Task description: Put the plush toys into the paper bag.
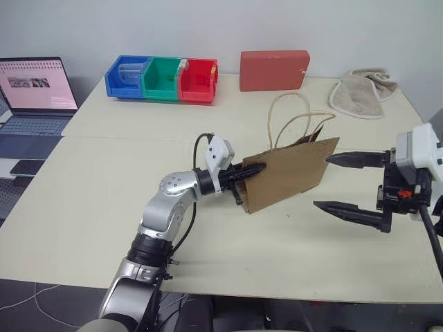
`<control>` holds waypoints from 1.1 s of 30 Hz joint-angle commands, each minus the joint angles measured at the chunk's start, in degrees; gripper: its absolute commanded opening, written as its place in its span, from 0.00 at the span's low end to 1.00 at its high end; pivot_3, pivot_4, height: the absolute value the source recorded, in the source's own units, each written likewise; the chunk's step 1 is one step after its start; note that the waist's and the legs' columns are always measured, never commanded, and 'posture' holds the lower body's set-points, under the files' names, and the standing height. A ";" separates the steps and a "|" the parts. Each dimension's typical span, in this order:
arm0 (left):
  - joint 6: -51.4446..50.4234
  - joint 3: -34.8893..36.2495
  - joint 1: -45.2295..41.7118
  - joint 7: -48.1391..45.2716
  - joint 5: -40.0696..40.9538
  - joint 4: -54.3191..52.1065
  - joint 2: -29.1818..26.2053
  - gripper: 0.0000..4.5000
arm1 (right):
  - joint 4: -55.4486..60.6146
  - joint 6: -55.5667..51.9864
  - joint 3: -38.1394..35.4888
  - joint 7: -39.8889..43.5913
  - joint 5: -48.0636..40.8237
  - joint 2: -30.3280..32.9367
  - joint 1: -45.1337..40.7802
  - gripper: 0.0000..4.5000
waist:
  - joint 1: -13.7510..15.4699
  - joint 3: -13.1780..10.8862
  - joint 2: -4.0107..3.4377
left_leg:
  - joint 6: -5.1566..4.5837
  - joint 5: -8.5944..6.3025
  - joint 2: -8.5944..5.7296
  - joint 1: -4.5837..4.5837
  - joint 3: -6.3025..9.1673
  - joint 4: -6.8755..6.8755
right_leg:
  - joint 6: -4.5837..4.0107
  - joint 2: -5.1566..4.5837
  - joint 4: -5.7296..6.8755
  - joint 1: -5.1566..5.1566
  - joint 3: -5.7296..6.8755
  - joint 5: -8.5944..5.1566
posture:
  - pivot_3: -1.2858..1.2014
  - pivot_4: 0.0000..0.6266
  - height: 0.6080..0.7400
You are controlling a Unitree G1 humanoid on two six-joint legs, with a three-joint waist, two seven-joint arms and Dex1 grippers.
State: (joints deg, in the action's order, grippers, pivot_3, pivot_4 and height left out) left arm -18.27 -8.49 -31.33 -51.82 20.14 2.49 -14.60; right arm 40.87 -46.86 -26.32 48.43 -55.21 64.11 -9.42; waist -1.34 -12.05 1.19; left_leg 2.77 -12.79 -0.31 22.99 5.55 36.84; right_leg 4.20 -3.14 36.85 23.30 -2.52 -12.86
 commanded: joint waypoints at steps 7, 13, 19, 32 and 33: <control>-0.24 1.13 -4.23 -11.91 4.88 2.79 -4.26 0.00 | -0.76 5.53 -4.90 1.71 7.05 -2.38 5.51 1.00 | 0.00 0.00 0.00 | 0.00 0.00 0.00 0.00 0.01 0.00 | 0.00 0.01 0.01 0.00 0.02 0.00 | 0.52 0.24 1.00; -0.27 1.58 -11.31 -22.19 6.49 13.22 -6.34 0.00 | 0.96 0.66 -18.77 6.79 5.25 -1.64 15.12 1.00 | 0.37 0.00 0.00 | 0.00 0.00 -0.02 0.02 0.02 0.01 | -0.02 0.00 0.01 0.00 0.03 -0.01 | 0.52 0.24 1.00; 3.47 0.03 -13.50 -28.44 4.55 20.53 -5.08 0.00 | 4.05 -1.41 -22.92 6.18 4.18 -2.93 19.35 1.00 | 0.04 0.01 0.01 | 0.00 0.00 0.01 -0.01 0.00 0.01 | -0.09 0.00 0.01 -0.02 0.02 -0.05 | 0.52 0.24 1.00; 5.54 1.40 -13.71 -28.75 1.92 19.62 -7.29 0.35 | 1.59 0.22 -18.96 6.79 5.35 -1.47 17.95 1.00 | -0.25 0.00 0.02 | 0.00 0.00 0.01 0.00 0.02 0.00 | -0.04 0.00 0.00 -0.02 0.02 -0.03 | 0.52 0.24 1.00; 5.23 1.38 -13.15 -28.40 1.78 18.59 -7.85 0.42 | 1.00 0.56 -18.24 6.74 5.60 -1.28 17.42 1.00 | -0.28 0.00 0.01 | 0.00 0.00 0.01 -0.01 0.02 -0.03 | -0.04 0.00 0.01 -0.01 0.02 -0.03 | 0.52 0.24 1.00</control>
State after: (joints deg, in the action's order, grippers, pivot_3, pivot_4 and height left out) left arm -12.44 -8.07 -44.71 -80.13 21.20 24.52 -21.73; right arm 42.32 -47.81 -44.71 54.89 -50.29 61.86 9.23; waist -1.62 -12.04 1.21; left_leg 2.77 -12.80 -0.29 22.98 5.59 36.80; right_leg 4.17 -3.14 36.87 23.29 -2.49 -12.88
